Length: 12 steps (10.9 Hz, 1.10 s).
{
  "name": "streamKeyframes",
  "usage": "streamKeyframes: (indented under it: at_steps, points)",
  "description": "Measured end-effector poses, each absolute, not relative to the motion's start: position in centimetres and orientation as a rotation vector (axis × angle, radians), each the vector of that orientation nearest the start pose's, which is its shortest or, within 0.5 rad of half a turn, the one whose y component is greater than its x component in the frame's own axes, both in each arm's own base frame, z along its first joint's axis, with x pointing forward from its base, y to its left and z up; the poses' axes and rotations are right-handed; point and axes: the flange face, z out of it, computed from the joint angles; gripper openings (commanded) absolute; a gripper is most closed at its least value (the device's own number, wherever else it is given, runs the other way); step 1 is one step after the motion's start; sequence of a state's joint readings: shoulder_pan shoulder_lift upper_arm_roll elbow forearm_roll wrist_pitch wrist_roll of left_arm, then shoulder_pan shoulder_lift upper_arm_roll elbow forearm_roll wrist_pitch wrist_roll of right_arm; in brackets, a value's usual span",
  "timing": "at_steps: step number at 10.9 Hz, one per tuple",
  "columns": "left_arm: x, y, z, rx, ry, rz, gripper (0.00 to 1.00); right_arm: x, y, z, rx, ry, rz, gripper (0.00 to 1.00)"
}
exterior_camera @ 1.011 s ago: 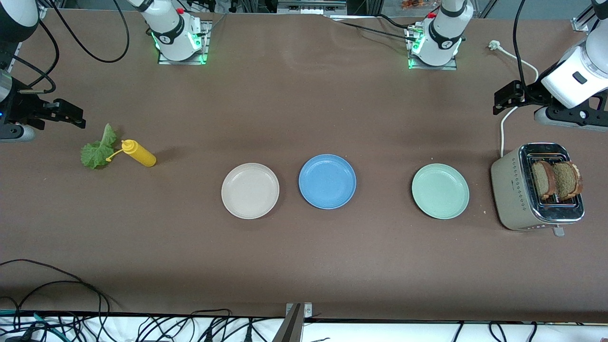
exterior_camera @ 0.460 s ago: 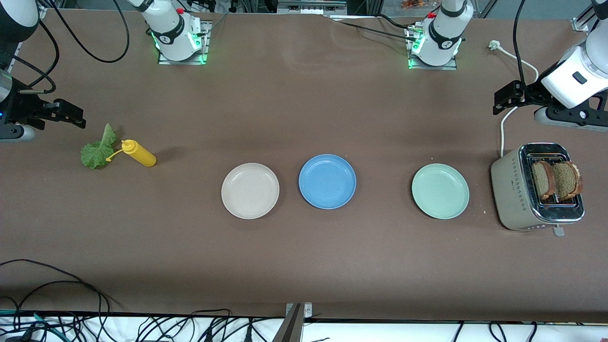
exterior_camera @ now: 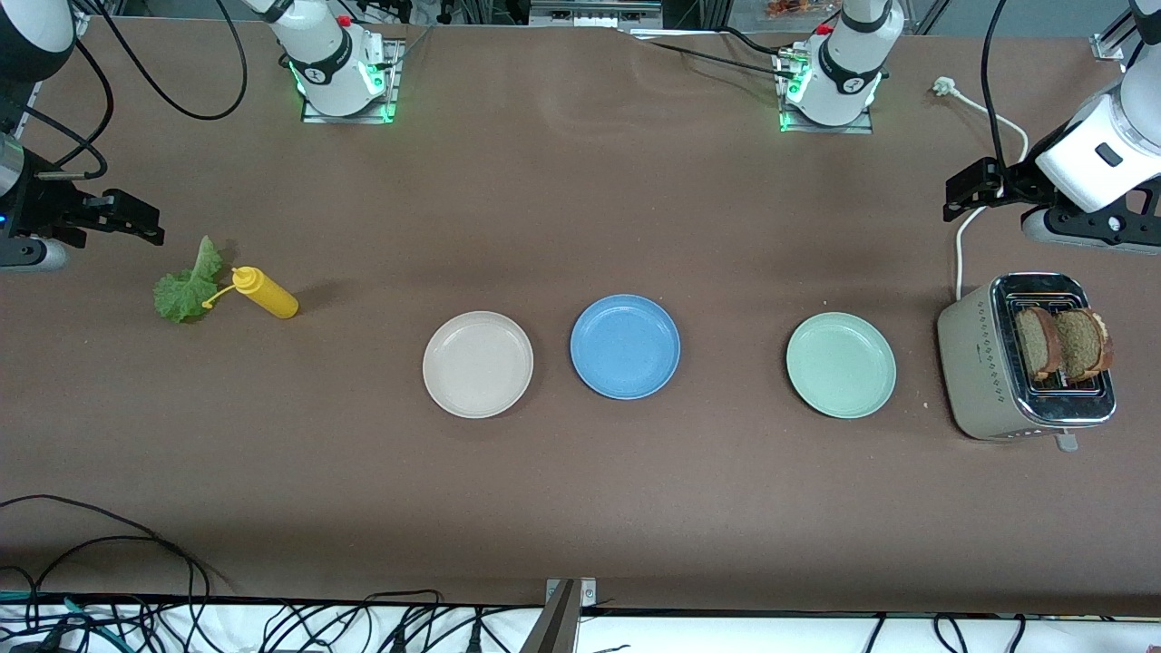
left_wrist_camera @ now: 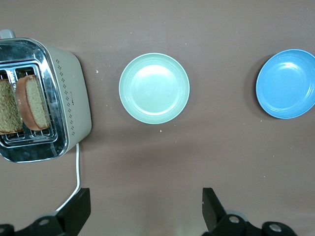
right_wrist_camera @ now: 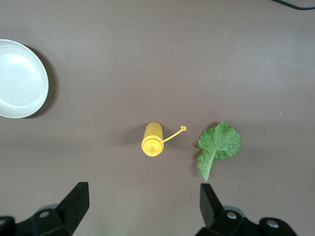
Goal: Make sandwich in blue plate with both arms
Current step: 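Move the left gripper over the toaster toward the bread slice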
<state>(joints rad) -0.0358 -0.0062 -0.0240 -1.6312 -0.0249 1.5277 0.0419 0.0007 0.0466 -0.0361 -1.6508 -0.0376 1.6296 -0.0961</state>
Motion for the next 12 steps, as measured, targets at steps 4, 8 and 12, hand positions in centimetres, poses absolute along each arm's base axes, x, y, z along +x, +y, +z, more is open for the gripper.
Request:
streamKeyframes:
  at_steps: [4,8,12]
  points:
    - [54.5,-3.2,59.7,-3.139,0.157,0.149,1.00,56.9,-2.4,56.5,-3.173,-0.102,0.112,1.00]
    - [54.8,-0.4,59.4,-3.068,0.106,0.155,1.00,56.9,-2.4,56.4,-3.172,-0.101,0.115,1.00]
    - [58.0,6.0,56.2,-3.076,0.043,0.220,1.00,56.9,-2.4,56.3,-3.172,-0.100,0.118,1.00]
